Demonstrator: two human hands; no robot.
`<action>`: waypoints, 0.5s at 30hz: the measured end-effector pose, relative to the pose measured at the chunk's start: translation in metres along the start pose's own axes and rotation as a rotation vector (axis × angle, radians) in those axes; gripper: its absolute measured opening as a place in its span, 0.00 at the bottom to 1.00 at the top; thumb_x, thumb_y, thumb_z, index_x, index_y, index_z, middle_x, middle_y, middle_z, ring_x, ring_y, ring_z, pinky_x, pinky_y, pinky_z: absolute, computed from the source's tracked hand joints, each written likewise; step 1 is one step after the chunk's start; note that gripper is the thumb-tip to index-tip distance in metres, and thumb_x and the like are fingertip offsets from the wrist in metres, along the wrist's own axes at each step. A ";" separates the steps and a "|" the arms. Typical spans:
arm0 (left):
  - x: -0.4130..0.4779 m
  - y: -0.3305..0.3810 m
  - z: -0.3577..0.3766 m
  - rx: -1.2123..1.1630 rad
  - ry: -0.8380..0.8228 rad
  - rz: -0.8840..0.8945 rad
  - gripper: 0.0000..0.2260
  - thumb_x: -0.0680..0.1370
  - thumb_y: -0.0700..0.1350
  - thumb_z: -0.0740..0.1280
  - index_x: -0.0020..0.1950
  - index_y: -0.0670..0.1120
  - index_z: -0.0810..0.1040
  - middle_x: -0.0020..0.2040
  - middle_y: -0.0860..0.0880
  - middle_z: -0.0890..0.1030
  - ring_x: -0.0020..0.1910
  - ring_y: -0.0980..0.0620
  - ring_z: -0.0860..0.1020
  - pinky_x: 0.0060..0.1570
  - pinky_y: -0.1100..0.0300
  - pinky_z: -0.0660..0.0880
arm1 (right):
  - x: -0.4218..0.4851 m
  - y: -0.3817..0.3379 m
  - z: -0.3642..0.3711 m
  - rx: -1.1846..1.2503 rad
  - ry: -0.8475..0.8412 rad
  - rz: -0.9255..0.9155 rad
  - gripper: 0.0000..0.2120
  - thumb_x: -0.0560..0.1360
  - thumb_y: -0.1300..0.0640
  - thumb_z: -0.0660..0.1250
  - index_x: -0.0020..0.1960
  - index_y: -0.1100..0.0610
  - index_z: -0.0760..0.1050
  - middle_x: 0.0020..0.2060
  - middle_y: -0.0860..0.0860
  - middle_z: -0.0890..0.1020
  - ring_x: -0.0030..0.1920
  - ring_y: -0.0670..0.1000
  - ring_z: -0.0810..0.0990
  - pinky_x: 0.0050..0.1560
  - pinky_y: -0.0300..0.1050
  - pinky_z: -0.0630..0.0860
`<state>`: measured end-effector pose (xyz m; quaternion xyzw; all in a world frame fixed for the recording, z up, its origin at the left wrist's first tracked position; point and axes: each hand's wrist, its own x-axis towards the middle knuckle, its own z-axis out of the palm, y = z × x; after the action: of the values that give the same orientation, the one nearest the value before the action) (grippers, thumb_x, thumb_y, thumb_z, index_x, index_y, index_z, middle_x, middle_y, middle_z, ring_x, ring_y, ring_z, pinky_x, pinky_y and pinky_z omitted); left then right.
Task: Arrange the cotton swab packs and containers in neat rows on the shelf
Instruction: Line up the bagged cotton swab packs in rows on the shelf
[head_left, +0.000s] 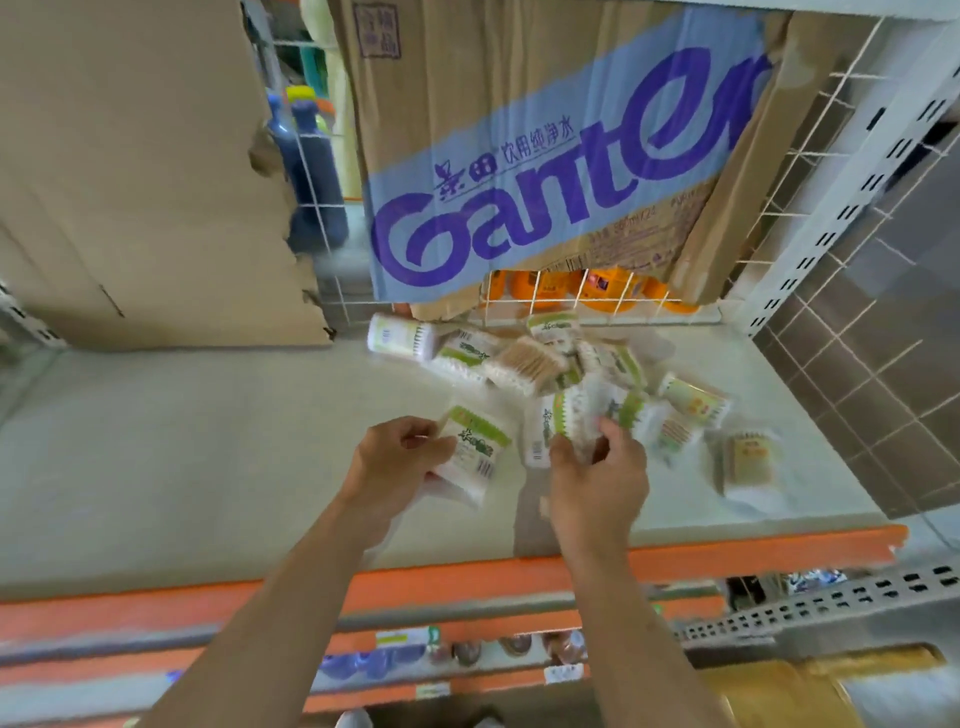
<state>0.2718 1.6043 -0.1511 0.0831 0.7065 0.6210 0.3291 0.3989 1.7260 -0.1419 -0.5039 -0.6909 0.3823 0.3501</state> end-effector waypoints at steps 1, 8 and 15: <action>-0.003 -0.002 -0.008 -0.015 0.040 0.009 0.05 0.73 0.36 0.70 0.48 0.40 0.81 0.44 0.40 0.84 0.44 0.42 0.83 0.48 0.48 0.80 | -0.004 -0.004 0.005 0.037 -0.027 -0.047 0.18 0.72 0.59 0.72 0.61 0.59 0.76 0.48 0.48 0.73 0.46 0.47 0.74 0.46 0.33 0.66; -0.042 -0.011 -0.087 -0.261 0.306 0.076 0.04 0.76 0.35 0.66 0.48 0.41 0.78 0.42 0.44 0.84 0.43 0.50 0.81 0.49 0.57 0.77 | -0.041 -0.040 0.044 0.349 -0.423 -0.056 0.16 0.74 0.61 0.68 0.60 0.50 0.77 0.36 0.40 0.78 0.32 0.43 0.75 0.36 0.39 0.73; -0.083 -0.025 -0.182 -0.374 0.517 0.133 0.06 0.76 0.37 0.67 0.53 0.40 0.78 0.46 0.43 0.82 0.44 0.50 0.80 0.40 0.64 0.78 | -0.103 -0.084 0.099 0.535 -0.675 0.087 0.15 0.72 0.65 0.72 0.55 0.52 0.75 0.34 0.51 0.79 0.31 0.44 0.76 0.36 0.41 0.74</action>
<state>0.2398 1.4049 -0.1424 -0.0931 0.6335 0.7606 0.1072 0.3026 1.5931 -0.1238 -0.2708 -0.6213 0.7057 0.2066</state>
